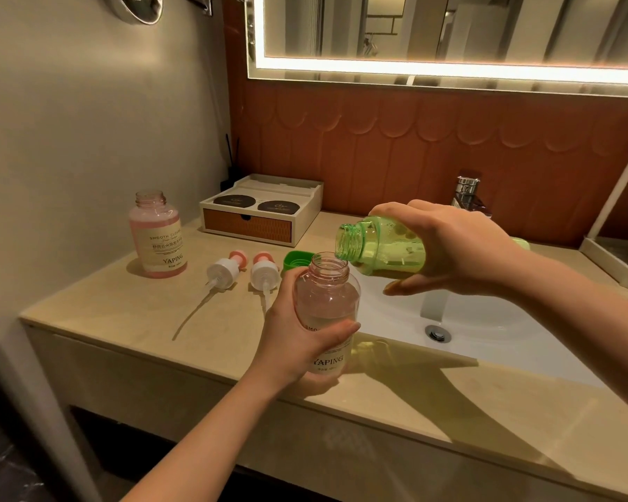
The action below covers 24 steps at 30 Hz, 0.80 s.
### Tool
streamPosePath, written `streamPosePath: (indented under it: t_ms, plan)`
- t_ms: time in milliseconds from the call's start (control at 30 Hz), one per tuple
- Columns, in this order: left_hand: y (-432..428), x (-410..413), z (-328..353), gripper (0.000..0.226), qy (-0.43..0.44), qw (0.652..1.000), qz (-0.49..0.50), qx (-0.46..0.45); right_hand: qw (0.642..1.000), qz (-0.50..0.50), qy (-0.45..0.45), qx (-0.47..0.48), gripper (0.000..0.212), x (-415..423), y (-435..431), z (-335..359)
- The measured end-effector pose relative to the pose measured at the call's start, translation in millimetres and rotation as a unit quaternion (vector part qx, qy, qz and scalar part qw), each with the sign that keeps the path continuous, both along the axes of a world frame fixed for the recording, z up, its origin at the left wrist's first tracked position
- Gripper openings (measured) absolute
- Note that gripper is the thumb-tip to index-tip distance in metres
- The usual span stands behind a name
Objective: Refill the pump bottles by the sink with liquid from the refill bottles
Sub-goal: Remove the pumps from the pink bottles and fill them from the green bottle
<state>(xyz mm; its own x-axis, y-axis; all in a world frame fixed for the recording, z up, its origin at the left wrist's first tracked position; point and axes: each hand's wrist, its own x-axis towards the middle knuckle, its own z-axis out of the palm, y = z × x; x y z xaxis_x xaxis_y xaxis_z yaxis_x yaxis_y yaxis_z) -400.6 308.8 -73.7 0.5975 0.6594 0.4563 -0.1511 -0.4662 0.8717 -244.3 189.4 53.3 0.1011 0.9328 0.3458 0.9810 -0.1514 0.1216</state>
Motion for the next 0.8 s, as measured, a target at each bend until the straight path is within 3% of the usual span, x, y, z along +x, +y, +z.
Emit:
streamPosePath:
  t_ms: [800]
  plan:
    - [0.6, 0.7, -0.7, 0.067, -0.009, 1.0, -0.008, -0.006, 0.999, 0.006, -0.032, -0.008, 0.095, -3.1, 3.5, 7.2]
